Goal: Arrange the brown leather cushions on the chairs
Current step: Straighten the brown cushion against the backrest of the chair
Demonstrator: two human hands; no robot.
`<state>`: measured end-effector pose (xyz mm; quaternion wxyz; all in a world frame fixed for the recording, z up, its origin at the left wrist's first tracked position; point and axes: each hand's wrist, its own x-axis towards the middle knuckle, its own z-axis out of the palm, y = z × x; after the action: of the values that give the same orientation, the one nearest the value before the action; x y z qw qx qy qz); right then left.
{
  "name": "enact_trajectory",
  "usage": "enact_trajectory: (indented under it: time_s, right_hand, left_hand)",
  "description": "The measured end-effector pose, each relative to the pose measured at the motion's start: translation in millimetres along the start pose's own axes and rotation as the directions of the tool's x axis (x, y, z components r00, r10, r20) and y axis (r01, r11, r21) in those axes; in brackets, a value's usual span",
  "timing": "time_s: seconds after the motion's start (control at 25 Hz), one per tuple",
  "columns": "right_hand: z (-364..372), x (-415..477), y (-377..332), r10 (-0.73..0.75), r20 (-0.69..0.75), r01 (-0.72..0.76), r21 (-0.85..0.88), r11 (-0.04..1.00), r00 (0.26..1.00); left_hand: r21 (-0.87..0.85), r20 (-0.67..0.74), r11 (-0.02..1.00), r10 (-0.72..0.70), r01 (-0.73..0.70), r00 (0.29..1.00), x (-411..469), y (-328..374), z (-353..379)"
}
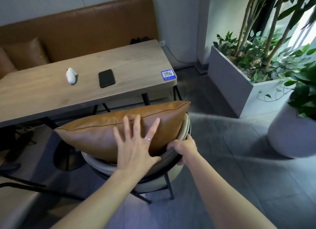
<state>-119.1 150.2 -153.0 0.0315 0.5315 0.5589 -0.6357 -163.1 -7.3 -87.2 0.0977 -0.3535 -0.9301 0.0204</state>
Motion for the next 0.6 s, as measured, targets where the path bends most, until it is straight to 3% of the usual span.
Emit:
enact_trajectory:
  time_s: [0.16, 0.6]
  right_hand:
    - [3, -9, 4, -0.045, -0.017, 0.045, -0.001, 0.999, 0.999]
    - [-4, -12, 16, -0.081, 0.023, 0.083, -0.099, 0.992, 0.996]
  left_hand:
    - [-0.009, 0.084, 1.000, 0.030, -0.030, 0.996, 15, 25, 0]
    - [0.064, 0.082, 0.998, 0.004, -0.010, 0.997, -3, 34, 9]
